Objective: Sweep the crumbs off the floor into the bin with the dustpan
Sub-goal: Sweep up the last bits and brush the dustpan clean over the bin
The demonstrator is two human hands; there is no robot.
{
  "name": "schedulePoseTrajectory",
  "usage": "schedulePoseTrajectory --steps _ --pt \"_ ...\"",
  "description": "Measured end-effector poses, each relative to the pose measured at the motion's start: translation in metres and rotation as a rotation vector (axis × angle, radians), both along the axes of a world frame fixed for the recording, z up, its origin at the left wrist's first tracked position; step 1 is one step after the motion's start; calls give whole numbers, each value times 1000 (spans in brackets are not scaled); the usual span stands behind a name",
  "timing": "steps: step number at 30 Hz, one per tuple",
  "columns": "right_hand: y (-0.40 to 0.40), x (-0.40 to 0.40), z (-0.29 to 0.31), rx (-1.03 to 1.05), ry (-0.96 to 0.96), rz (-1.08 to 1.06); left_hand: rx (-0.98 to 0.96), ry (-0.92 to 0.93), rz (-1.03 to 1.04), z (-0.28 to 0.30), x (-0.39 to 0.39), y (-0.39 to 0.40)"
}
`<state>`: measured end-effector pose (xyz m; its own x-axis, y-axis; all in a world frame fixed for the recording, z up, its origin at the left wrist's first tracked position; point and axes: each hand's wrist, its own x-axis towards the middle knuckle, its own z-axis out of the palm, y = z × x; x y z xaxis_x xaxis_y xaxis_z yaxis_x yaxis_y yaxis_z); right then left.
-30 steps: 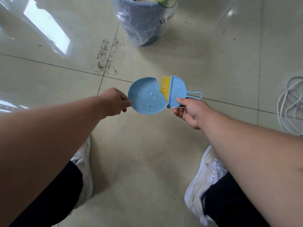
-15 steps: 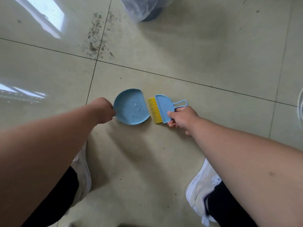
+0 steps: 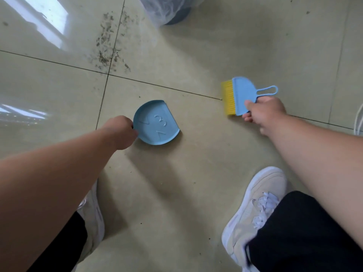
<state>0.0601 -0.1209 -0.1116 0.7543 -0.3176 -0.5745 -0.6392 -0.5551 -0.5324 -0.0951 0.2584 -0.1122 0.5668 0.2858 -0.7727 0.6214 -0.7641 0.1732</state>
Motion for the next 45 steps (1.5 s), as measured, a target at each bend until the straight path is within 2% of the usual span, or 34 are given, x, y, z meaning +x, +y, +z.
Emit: schedulePoseTrajectory --steps 2,4,8,13,19,21,24,27,31,34,40,43,45 --pt "-29 16 9 -136 -115 -69 0 -23 8 -2 2 -1" --pt "-62 25 18 -402 -171 -16 -7 -35 15 -3 5 -3" --pt "-83 7 18 -586 -55 263 -18 -48 20 -6 5 -10" --pt "-33 -39 -1 -498 -55 457 -35 -52 35 -6 -1 -20" --pt "56 -82 -5 -333 -138 821 -29 -60 -5 -4 -12 -25" --pt "71 -86 -5 -257 -134 787 -25 -58 -18 -2 -15 -26" --pt "69 -67 -4 -172 -203 550 -36 -60 -11 0 -16 -25" --pt "40 -37 0 -223 -285 335 -37 -71 6 2 -12 -22" --pt "-12 -8 3 -377 -247 281 -17 -128 98 2 -7 -17" --pt "-22 -1 -1 -424 -170 300 26 -105 155 2 -9 -12" --pt "59 2 -14 -396 -196 506 94 -42 110 3 -3 9" --pt "116 -12 -16 -333 -262 739 84 30 7 4 8 13" --pt "149 -28 -17 -285 -289 934 65 35 13 4 14 14"
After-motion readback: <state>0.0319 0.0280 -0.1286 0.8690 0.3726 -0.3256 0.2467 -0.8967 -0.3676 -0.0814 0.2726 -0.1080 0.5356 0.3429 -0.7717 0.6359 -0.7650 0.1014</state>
